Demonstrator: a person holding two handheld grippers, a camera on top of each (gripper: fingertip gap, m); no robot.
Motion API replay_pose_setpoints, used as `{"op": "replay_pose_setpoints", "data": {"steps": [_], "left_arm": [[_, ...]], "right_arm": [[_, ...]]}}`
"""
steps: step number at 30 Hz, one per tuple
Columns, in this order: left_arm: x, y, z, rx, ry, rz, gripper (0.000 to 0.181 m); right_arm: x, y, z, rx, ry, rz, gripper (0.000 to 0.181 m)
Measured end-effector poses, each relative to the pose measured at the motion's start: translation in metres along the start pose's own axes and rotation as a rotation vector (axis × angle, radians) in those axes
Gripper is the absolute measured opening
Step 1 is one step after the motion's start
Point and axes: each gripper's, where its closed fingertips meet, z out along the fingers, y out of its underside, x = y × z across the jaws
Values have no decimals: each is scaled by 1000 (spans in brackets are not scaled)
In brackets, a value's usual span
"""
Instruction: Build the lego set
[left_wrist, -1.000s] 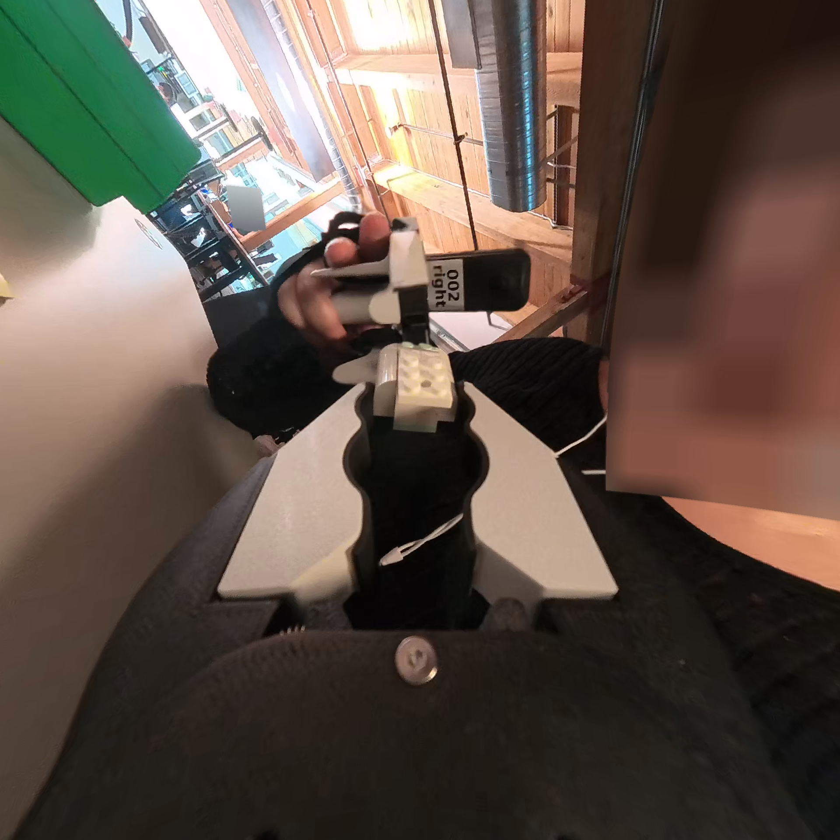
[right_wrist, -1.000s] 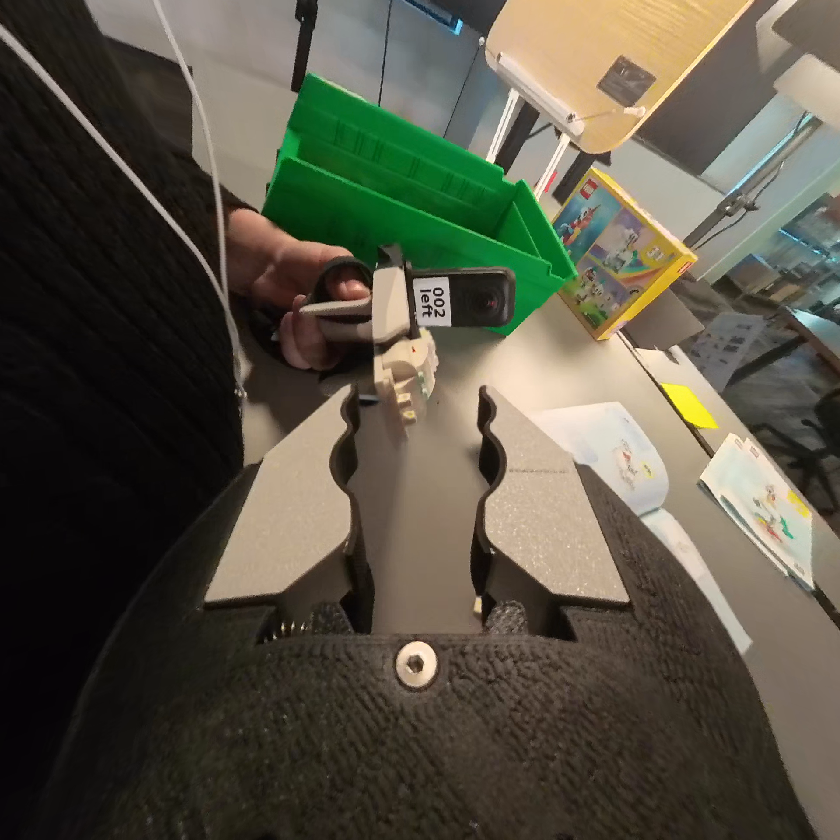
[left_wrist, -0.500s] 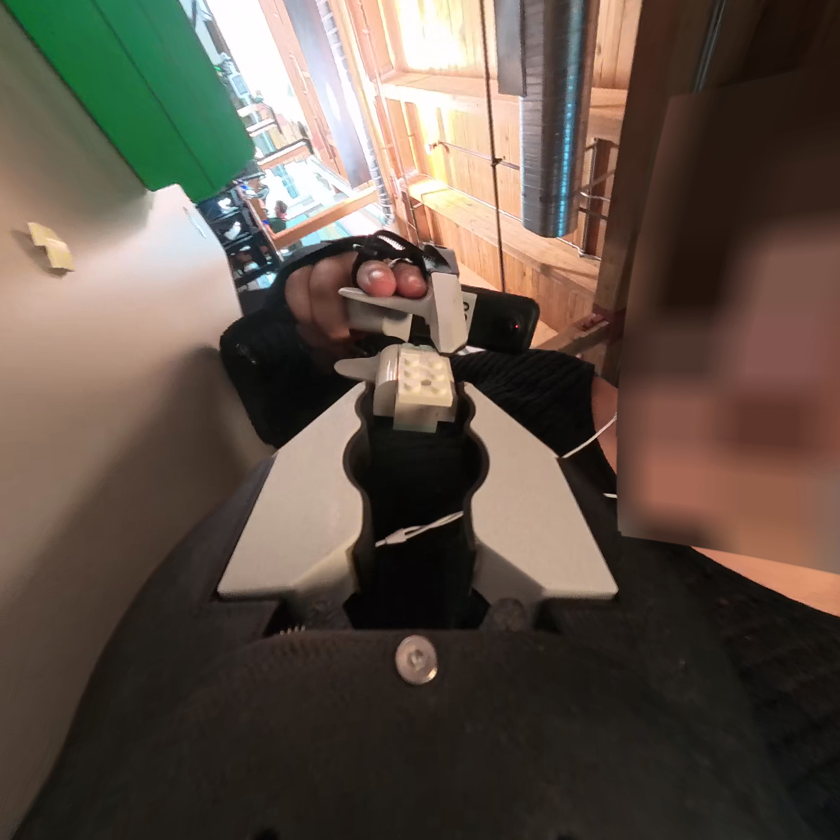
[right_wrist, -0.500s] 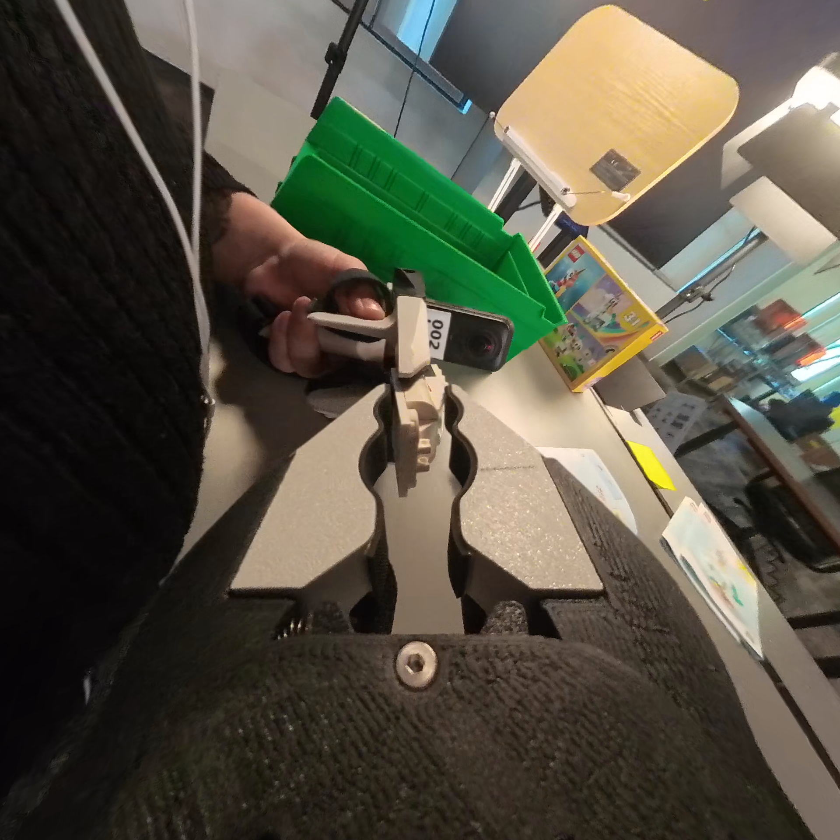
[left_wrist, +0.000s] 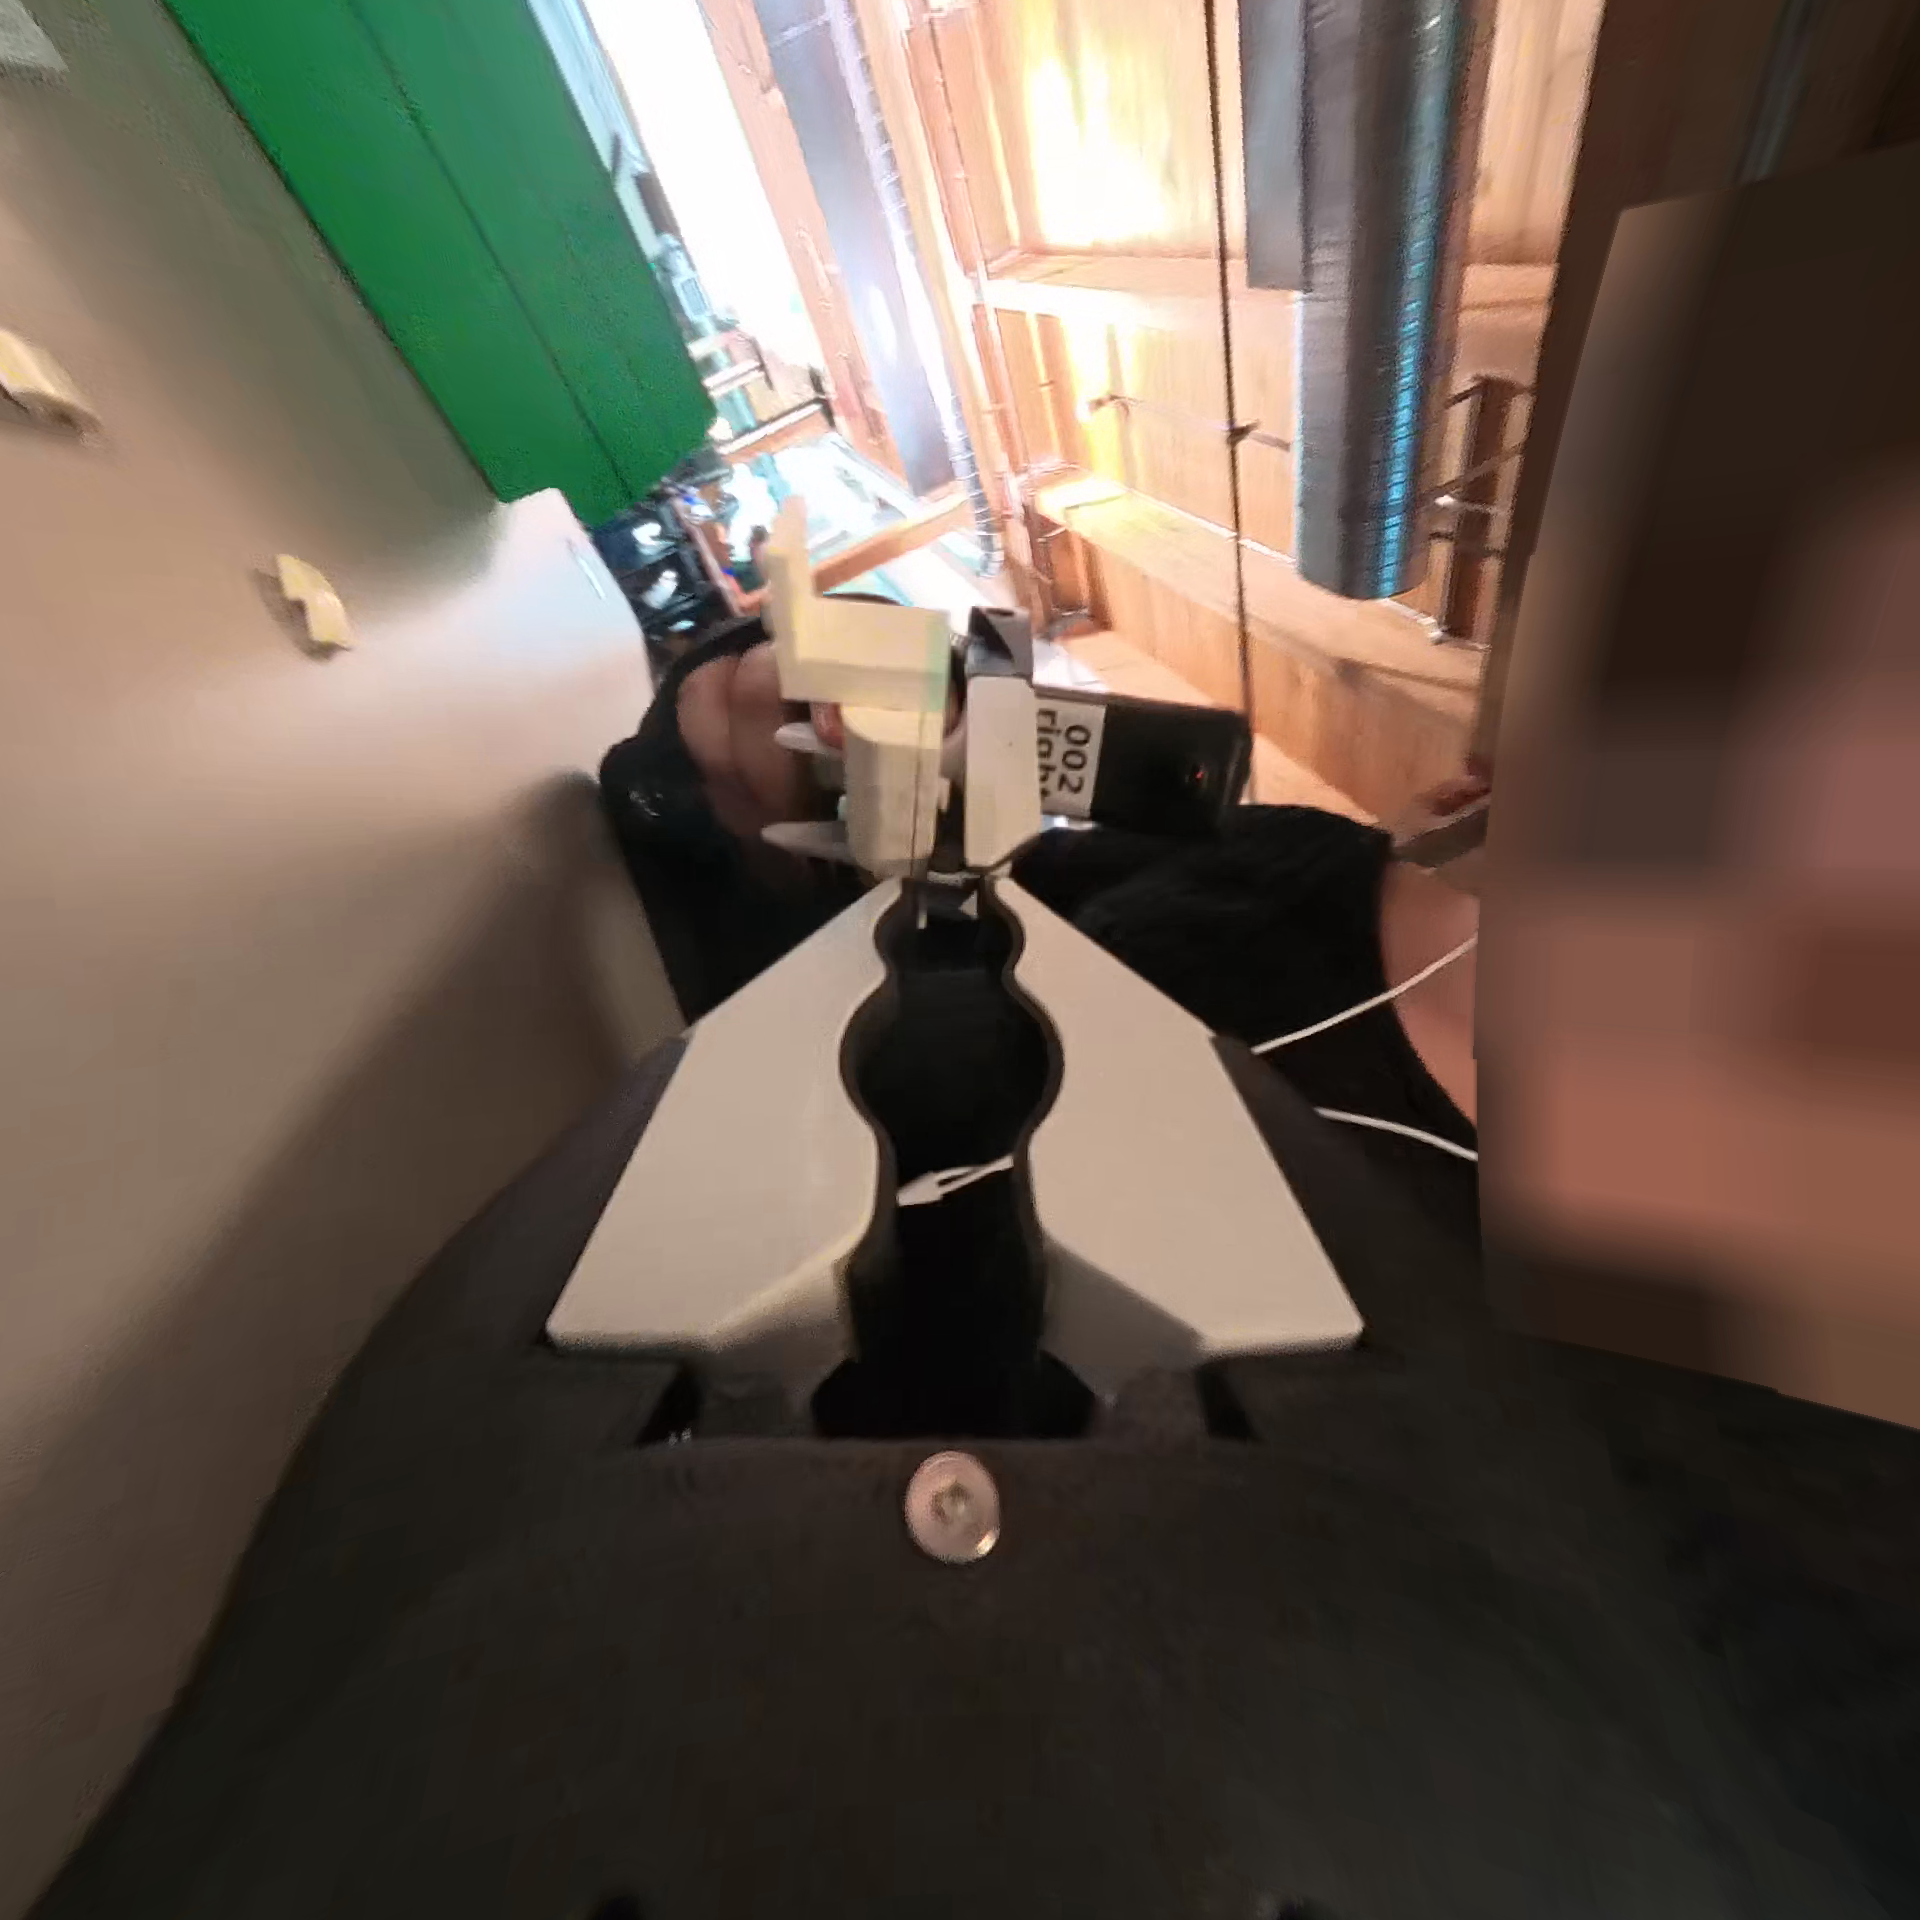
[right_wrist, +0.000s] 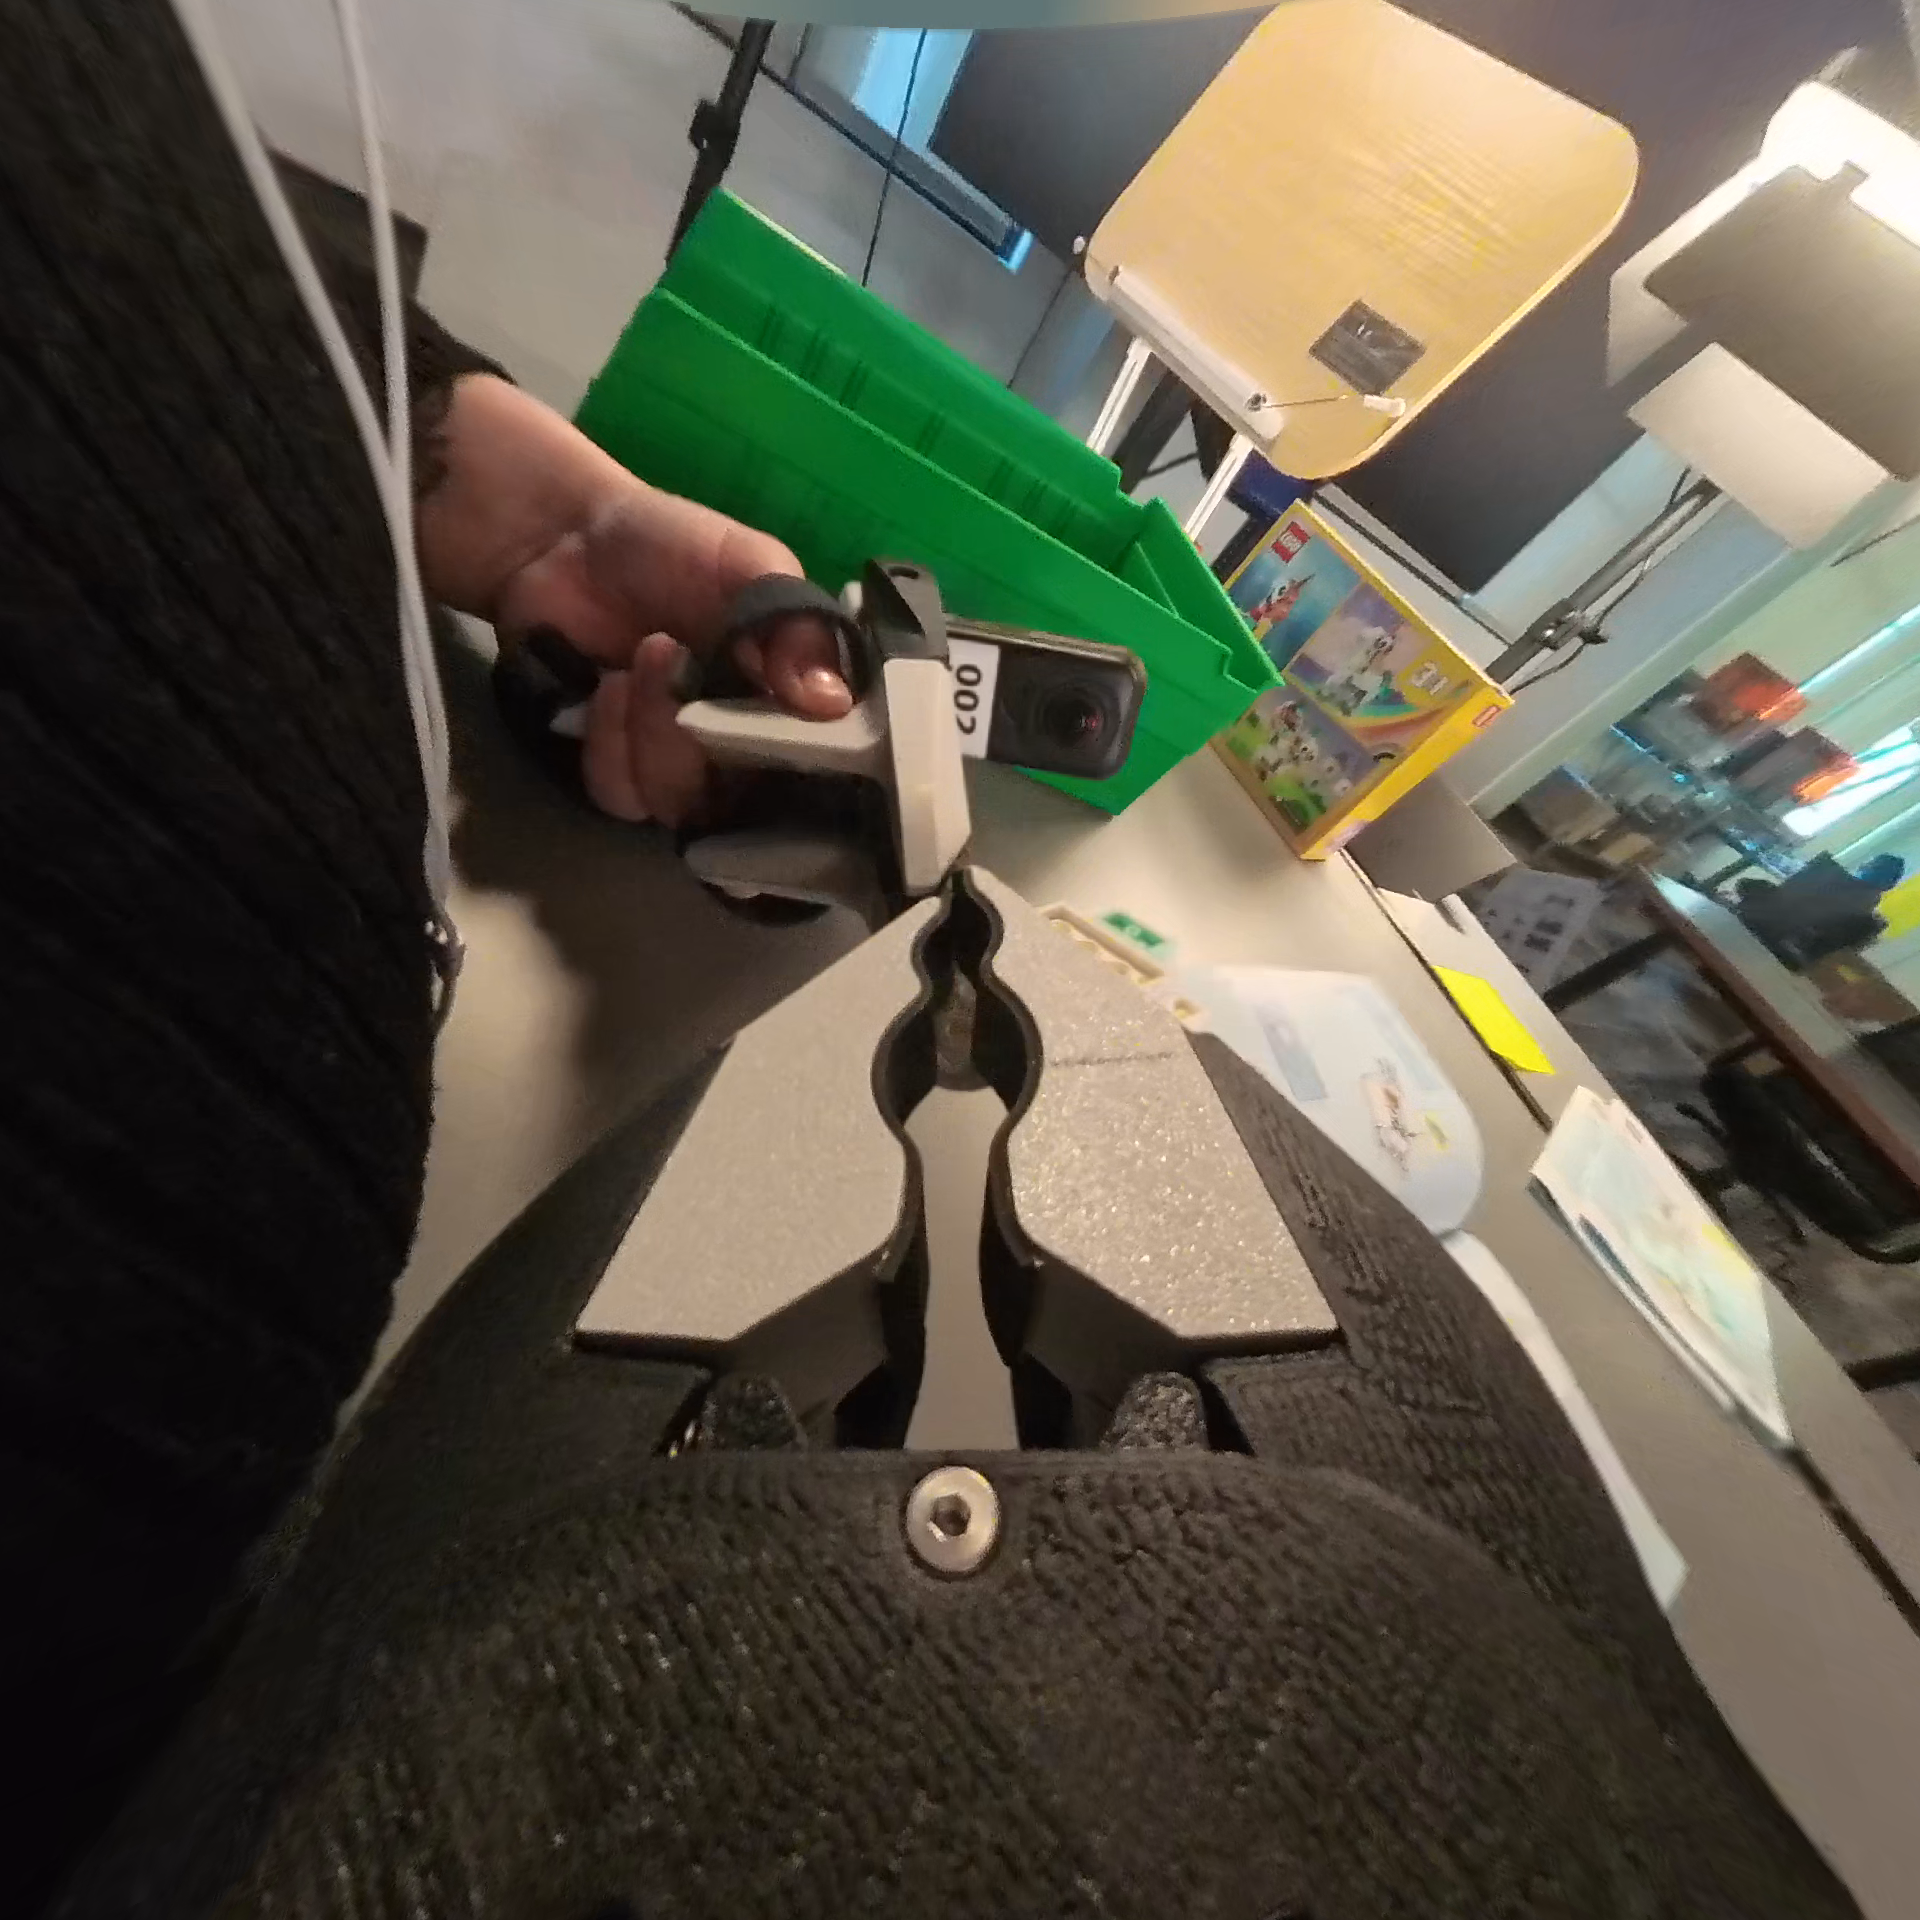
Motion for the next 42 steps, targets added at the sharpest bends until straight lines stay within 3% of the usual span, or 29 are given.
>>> {"op": "replay_pose_setpoints", "data": {"steps": [13, 18, 20, 23, 26, 30, 34, 36, 37, 39, 42], "left_arm": [[-5, -4, 3, 15, -75, 80, 0], [16, -16, -12, 142, -37, 250, 0], [17, -17, -17, 169, -98, 343, 0], [9, -20, -24, 183, -259, 441, 1], [-29, -16, -36, 64, -606, 507, 30], [-61, 3, -40, -180, -866, 570, 43], [-76, 8, -34, -307, -939, 594, 54], [-81, 10, -34, -369, -978, 624, 33], [-82, 9, -32, -390, -987, 658, 32], [-82, 6, -30, -436, -1022, 801, 30], [-75, 1, -17, -530, -1029, 1225, 26]], "right_arm": [[7, 11, -13, 24, 58, -7, 5], [20, 22, -27, -3, 8, 163, 33], [16, 37, -26, -85, -93, 267, 51], [0, 60, -19, -214, -228, 230, 57], [-14, 72, -8, -297, -316, 179, 57], [-17, 70, -4, -292, -350, 218, 59], [-13, 63, -10, -248, -320, 306, 59], [-5, 65, -14, -249, -273, 402, 59], [-1, 69, -16, -256, -251, 469, 60], [3, 75, -22, -256, -251, 637, 59], [3, 67, -26, -175, -347, 845, 57]]}}
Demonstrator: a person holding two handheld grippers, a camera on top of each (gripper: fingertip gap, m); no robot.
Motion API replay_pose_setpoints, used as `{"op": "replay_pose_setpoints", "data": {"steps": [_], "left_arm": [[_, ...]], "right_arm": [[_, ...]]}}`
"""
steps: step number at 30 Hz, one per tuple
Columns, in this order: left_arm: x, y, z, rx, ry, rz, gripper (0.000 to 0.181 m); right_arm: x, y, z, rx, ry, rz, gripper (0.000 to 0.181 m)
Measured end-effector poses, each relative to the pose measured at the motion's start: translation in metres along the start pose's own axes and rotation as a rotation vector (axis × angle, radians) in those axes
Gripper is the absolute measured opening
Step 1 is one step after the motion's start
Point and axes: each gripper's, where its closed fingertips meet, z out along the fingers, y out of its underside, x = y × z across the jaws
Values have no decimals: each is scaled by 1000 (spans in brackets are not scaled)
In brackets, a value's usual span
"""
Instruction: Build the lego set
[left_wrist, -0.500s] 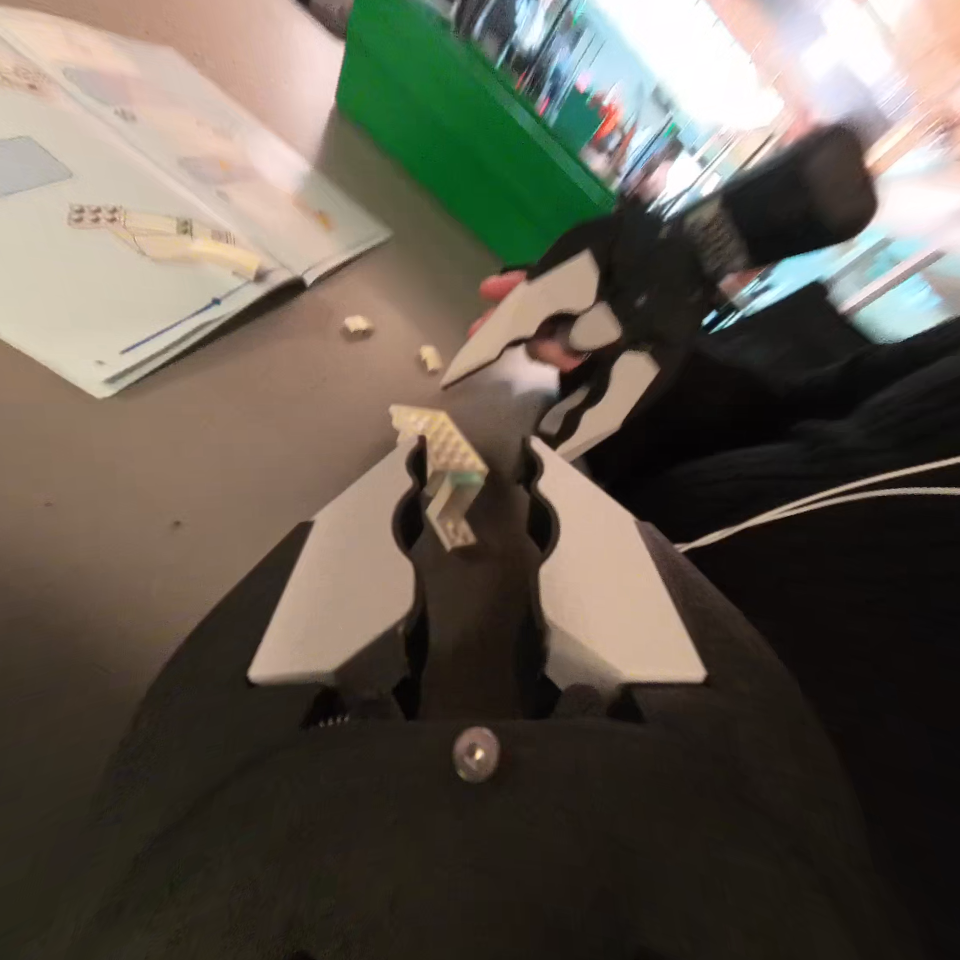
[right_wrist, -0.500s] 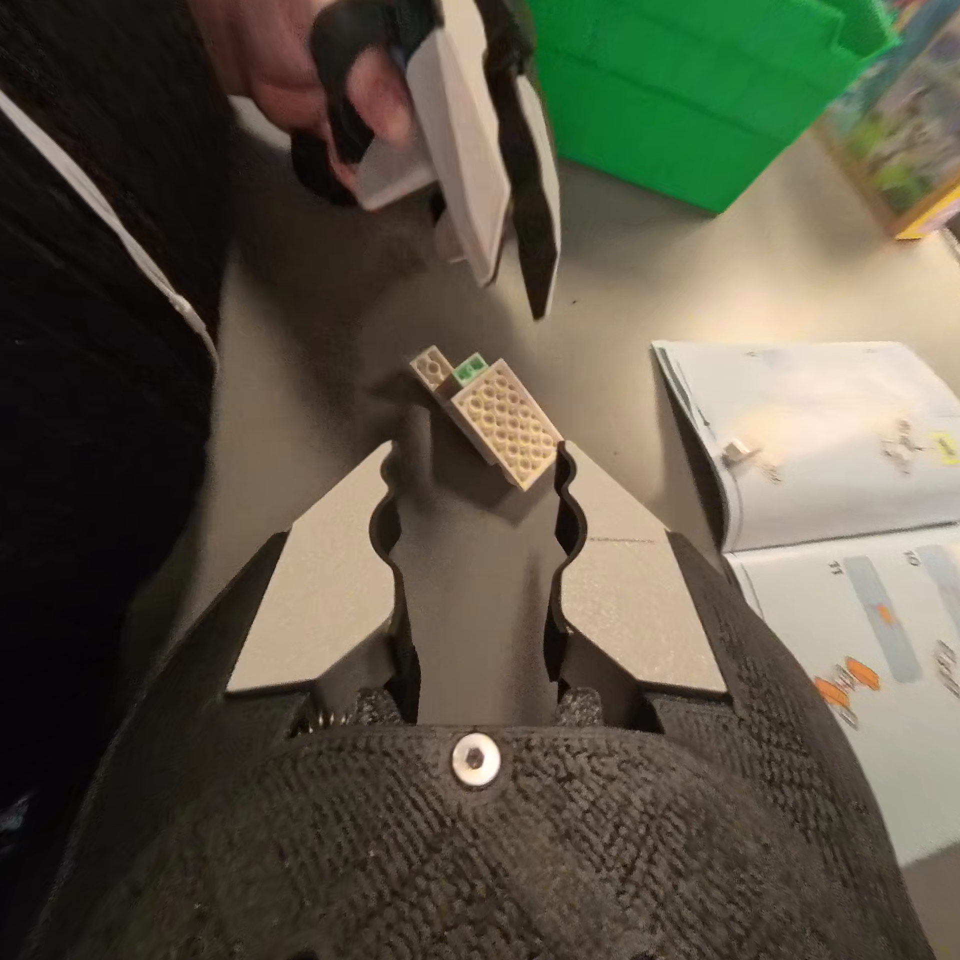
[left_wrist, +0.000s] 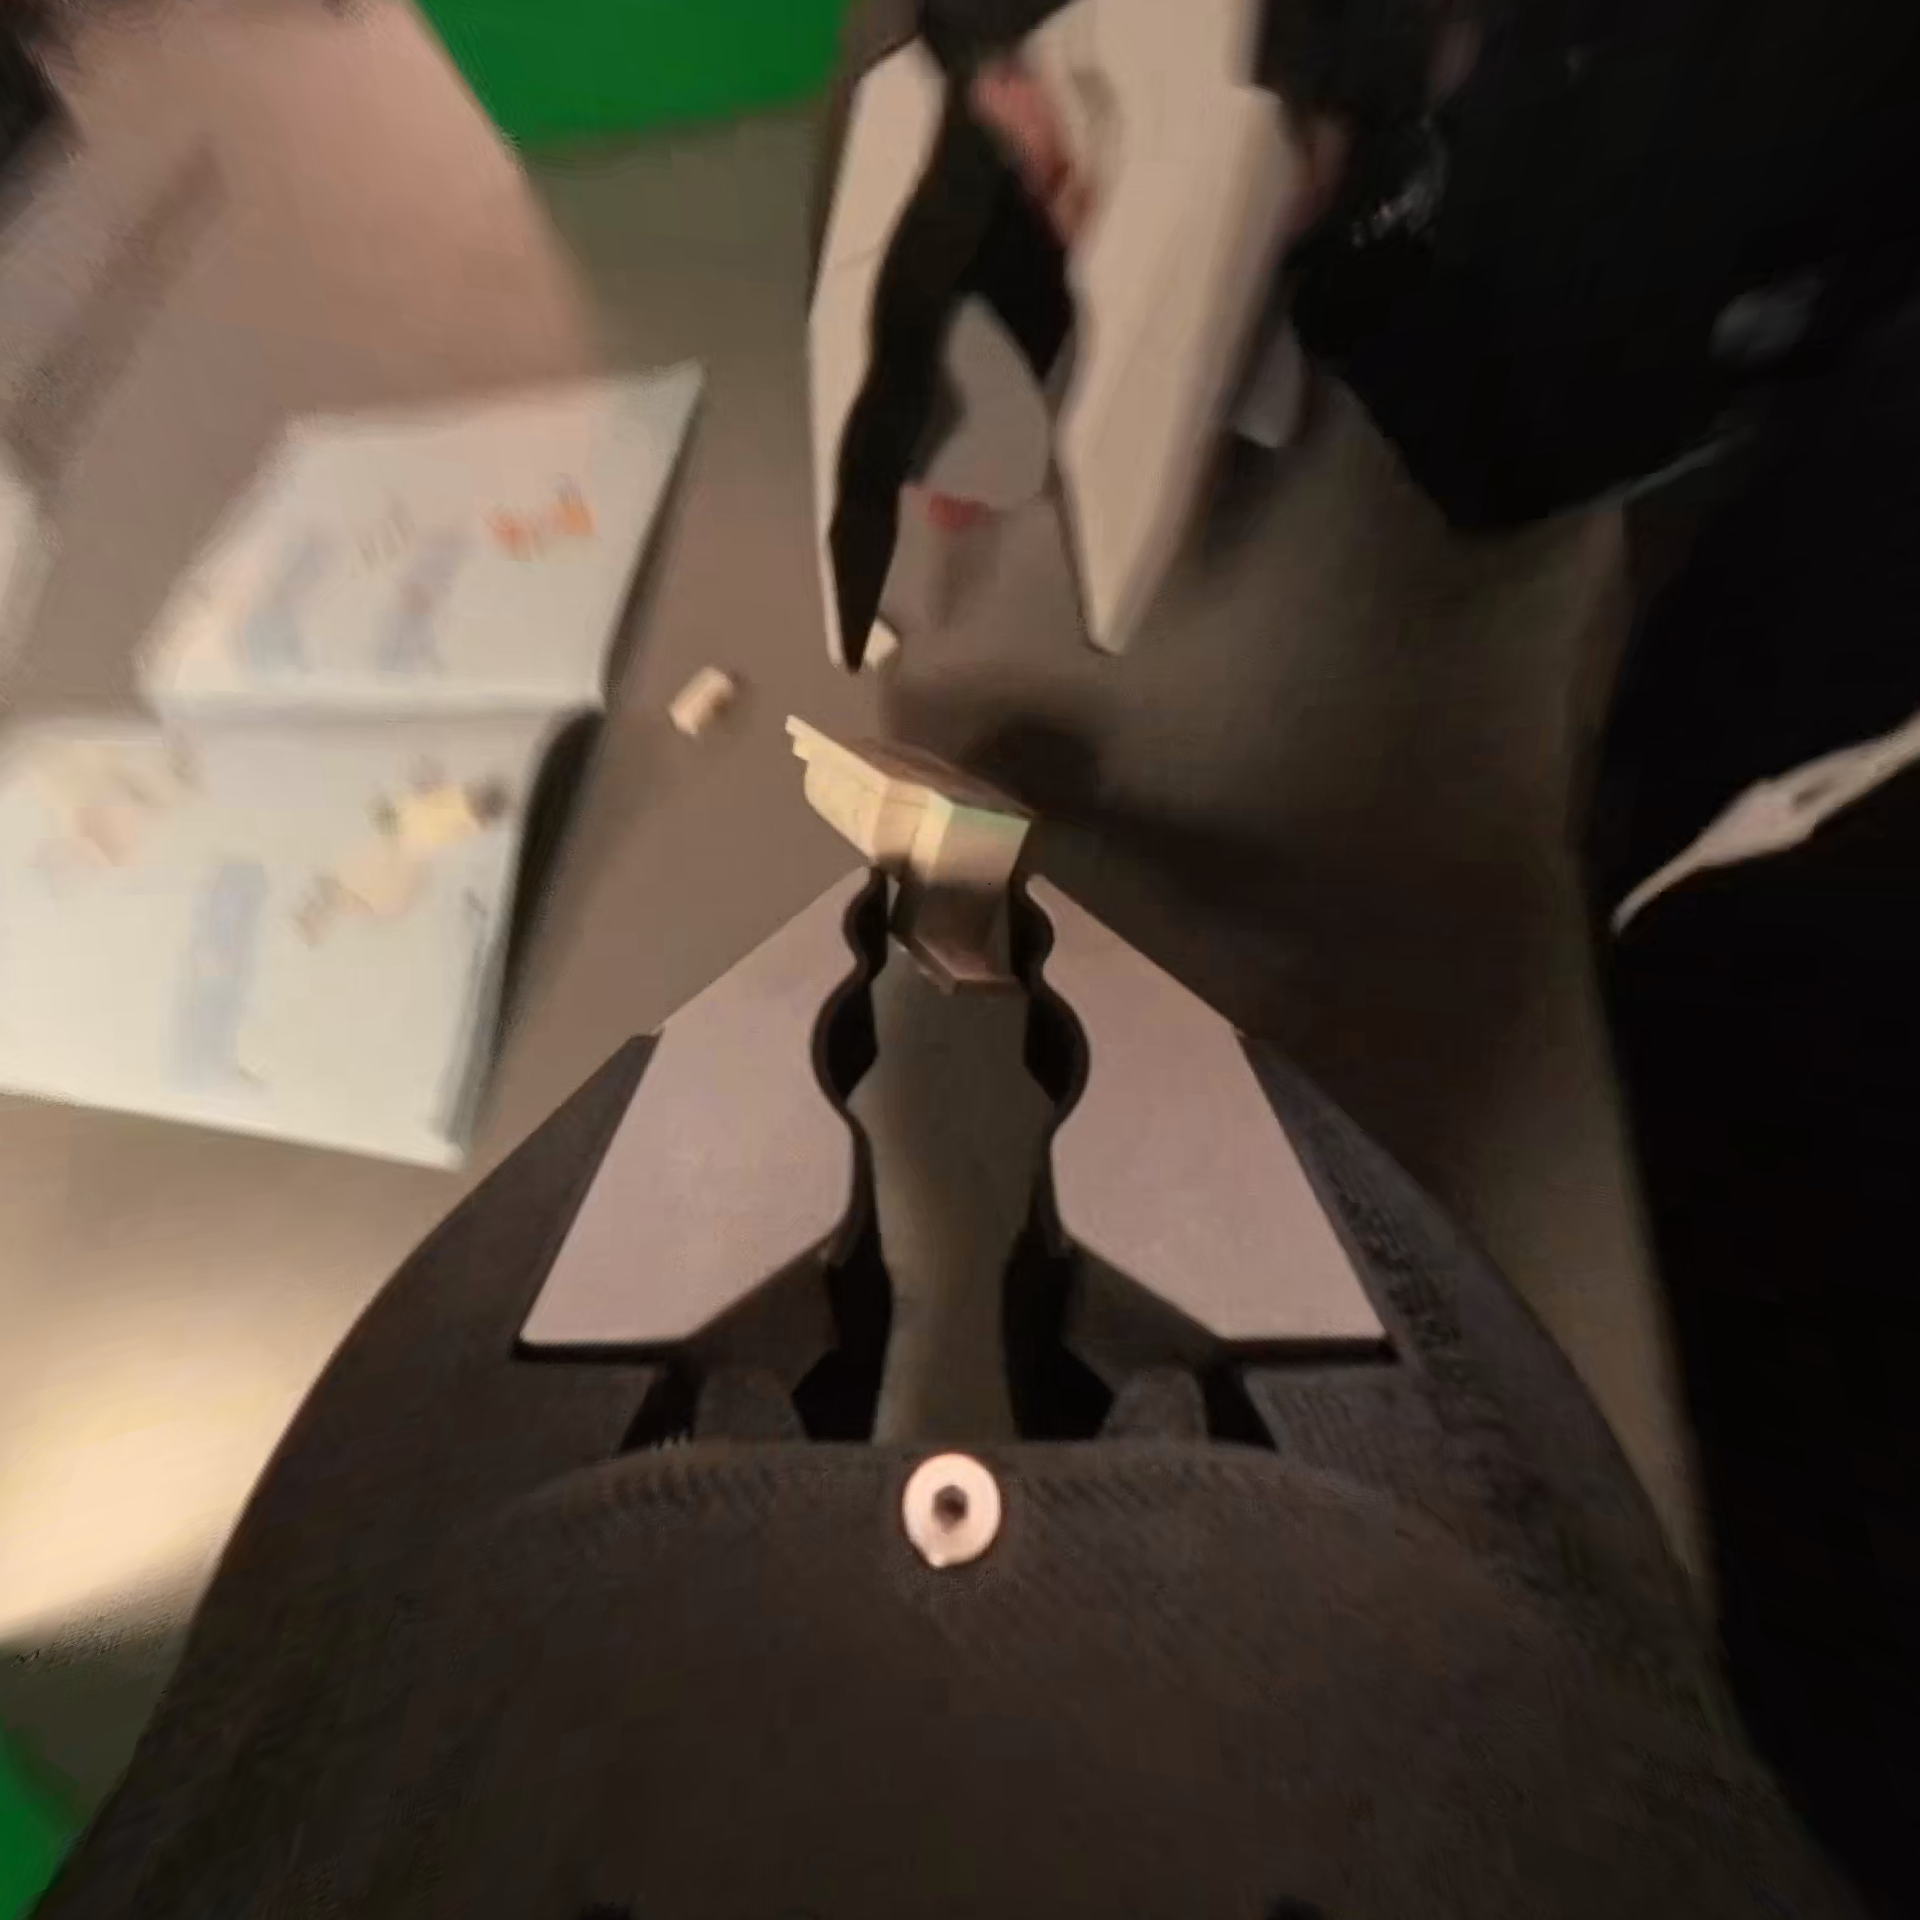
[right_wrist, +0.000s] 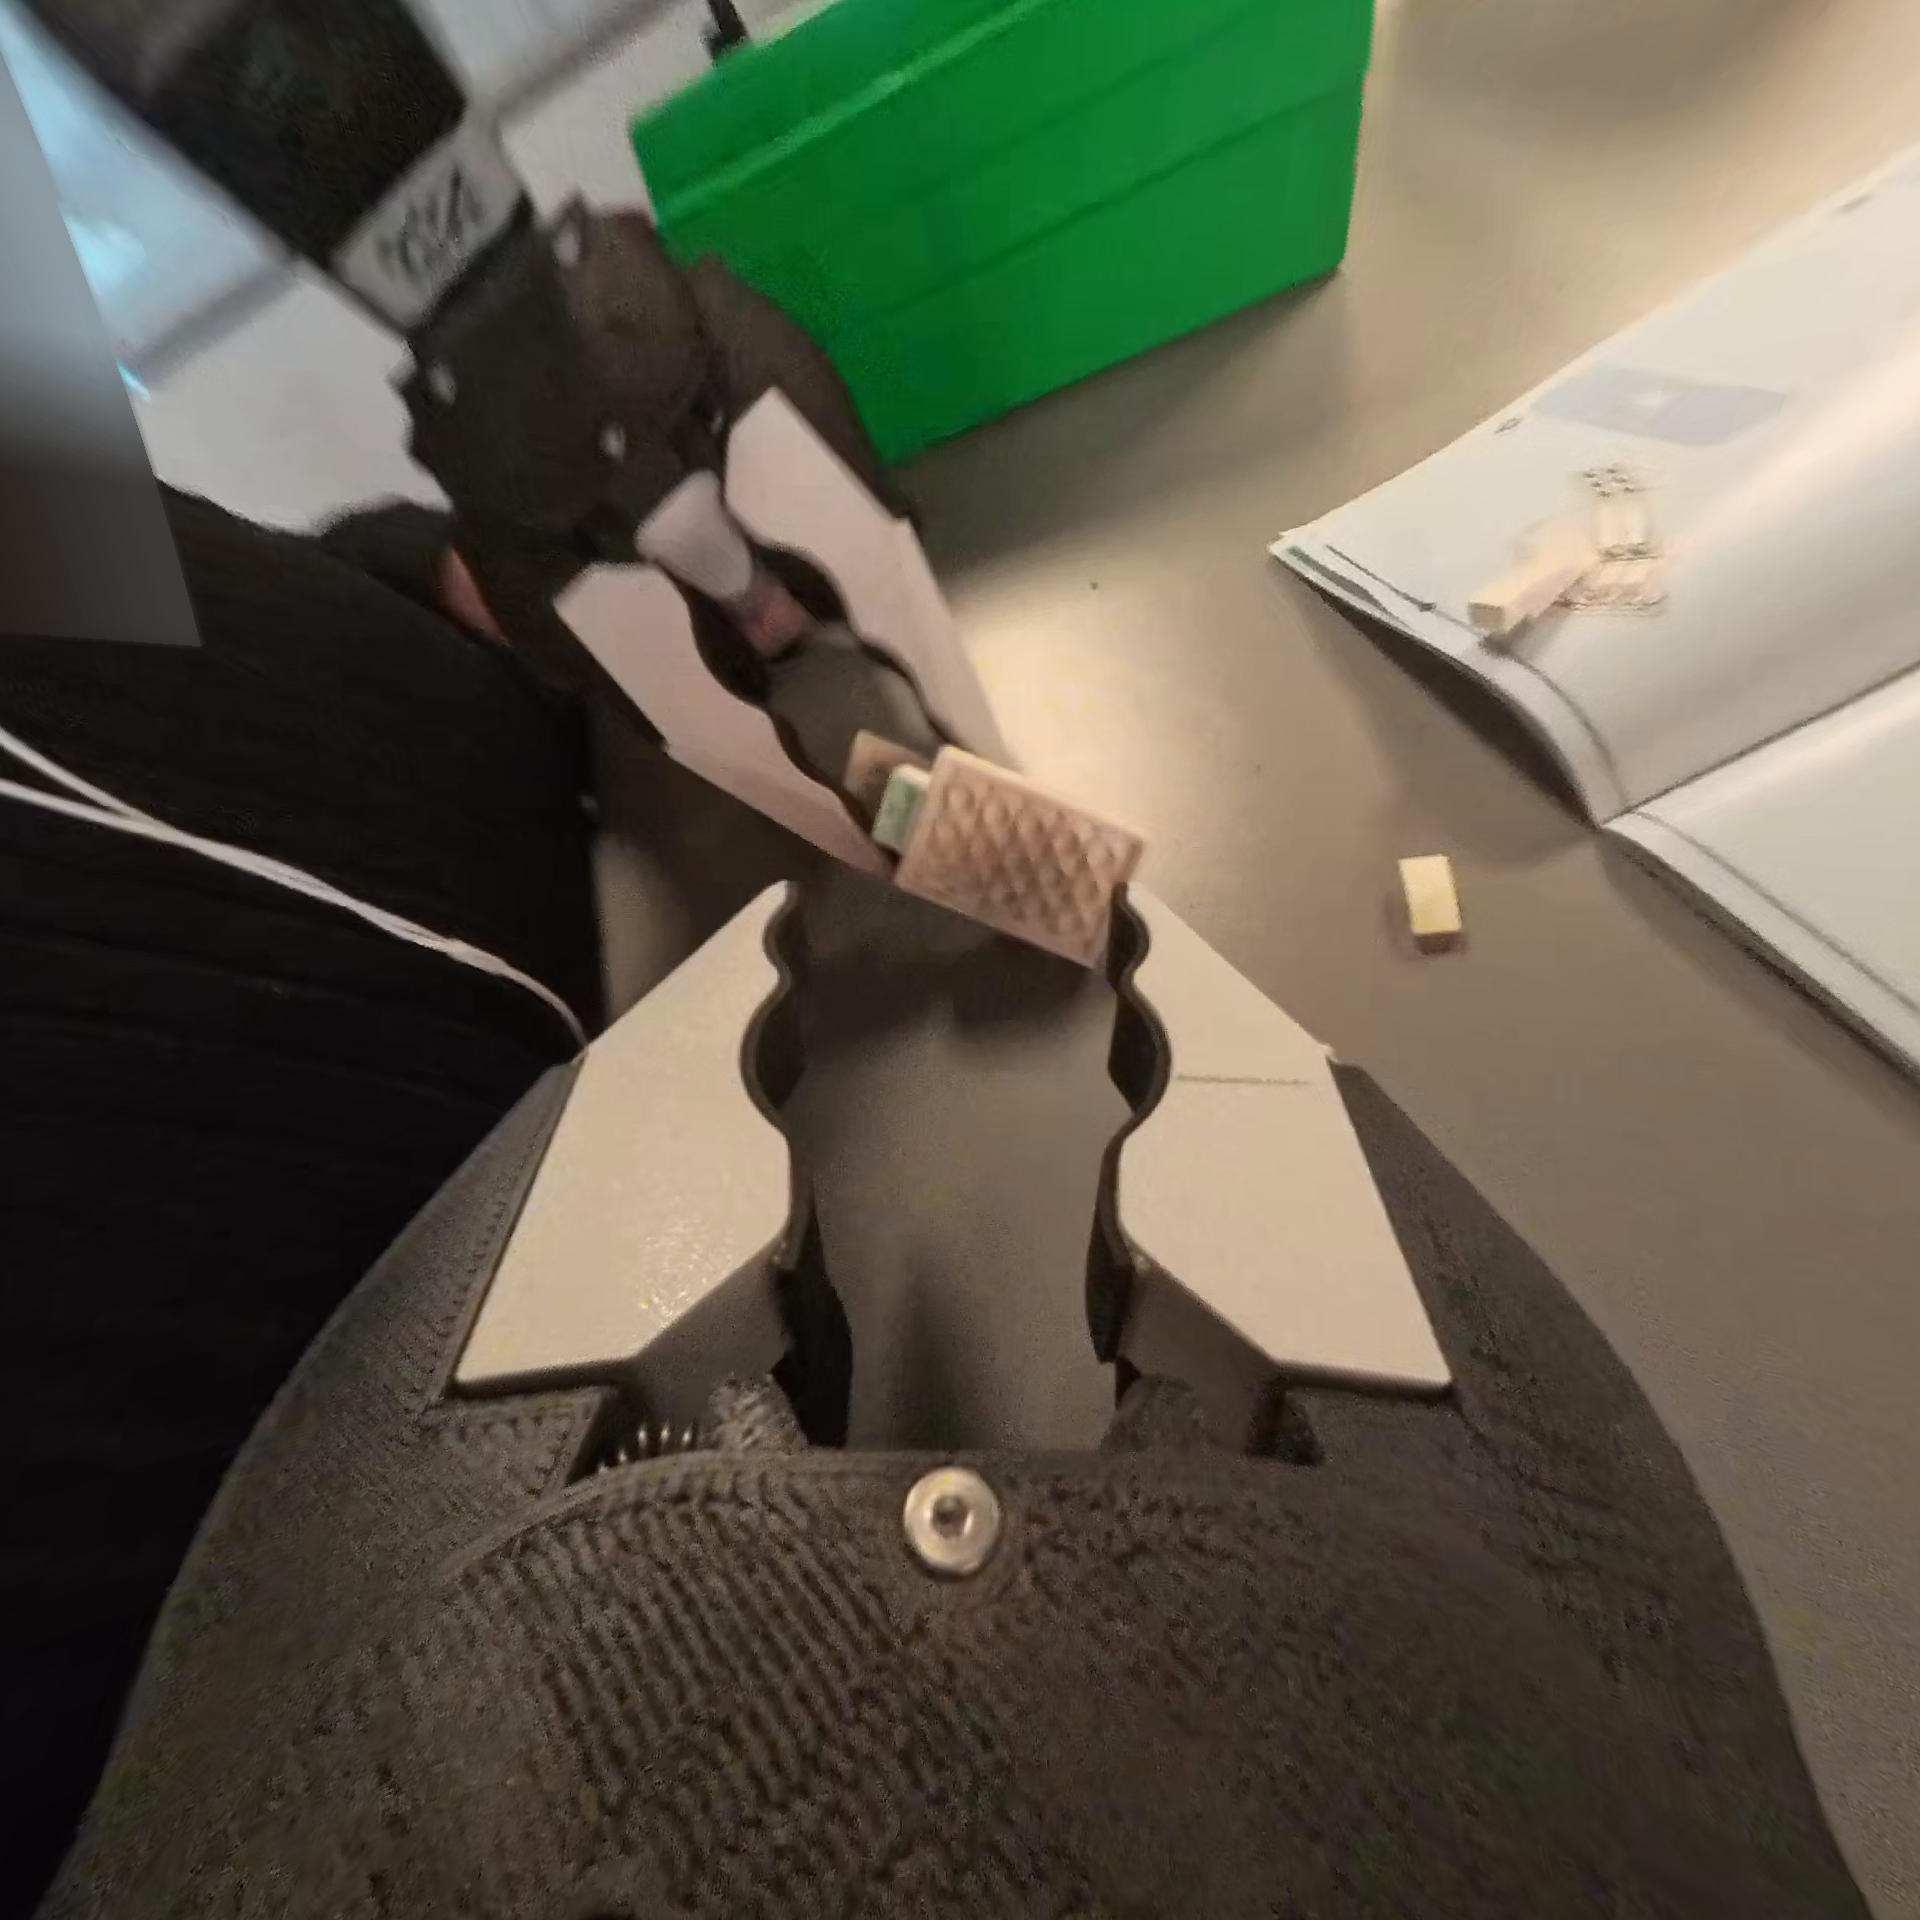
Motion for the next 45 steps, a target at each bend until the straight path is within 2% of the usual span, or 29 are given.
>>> {"op": "replay_pose_setpoints", "data": {"steps": [2, 4, 7, 9, 11, 13, 15, 16, 19, 22, 24, 26, 27, 28, 32, 36, 38, 41, 43, 45], "left_arm": [[-1, -11, -2, 34, -116, 268, 21], [4, -14, 1, 29, -166, 444, 21], [14, -14, 5, 42, -161, 573, 21], [20, -16, 4, 60, -140, 631, 20], [23, -18, 4, 73, -135, 622, 21], [12, -22, 3, 88, -178, 455, 43], [4, -22, 1, 110, -144, 191, 84], [1, -25, -1, 157, -112, 48, 94], [-10, -50, -19, 403, 9, -338, 95], [-13, -76, -38, 645, 307, -666, 87], [-11, -84, -46, 727, 492, -769, 74], [-1, -93, -51, 774, 661, -797, 56], [3, -95, -51, 784, 701, -793, 48], [7, -98, -52, 799, 722, -773, 36], [3, -104, -49, 850, 676, -757, 35], [-5, -106, -44, 858, 593, -729, 34], [-13, -106, -40, 847, 536, -713, 35], [-25, -103, -30, 792, 380, -645, 35], [-35, -99, -24, 758, 255, -589, 35], [-47, -95, -18, 728, 120, -538, 35]], "right_arm": [[1, -3, -2, 10, -39, 18, 56], [7, 1, -3, -34, -34, -40, 57], [-3, 8, -5, -85, -133, -162, 54], [-10, 14, -6, -125, -193, -251, 37], [-9, 14, -7, -130, -185, -371, 20], [-14, 3, -11, -55, -162, -497, 19], [-14, -12, -16, 38, -71, -662, 11], [-15, -19, -18, 80, -19, -756, 11], [-25, -40, -26, 207, 126, -998, 10], [-40, -56, -31, 269, 243, -1249, 11], [-52, -63, -32, 290, 279, -1371, 10], [-59, -66, -31, 289, 297, -1447, 10], [-61, -67, -31, 289, 296, -1465, 10], [-63, -68, -31, 290, 297, -1478, 10], [-62, -70, -34, 281, 330, -1515, 10], [-54, -68, -40, 245, 332, -1414, 12], [-48, -72, -59, 227, 368, -1329, 30], [-16, -91, -130, 201, 560, -1154, 35], [33, -97, -197, 109, 776, -949, 33], [89, -83, -259, -18, 898, -651, 33]]}}
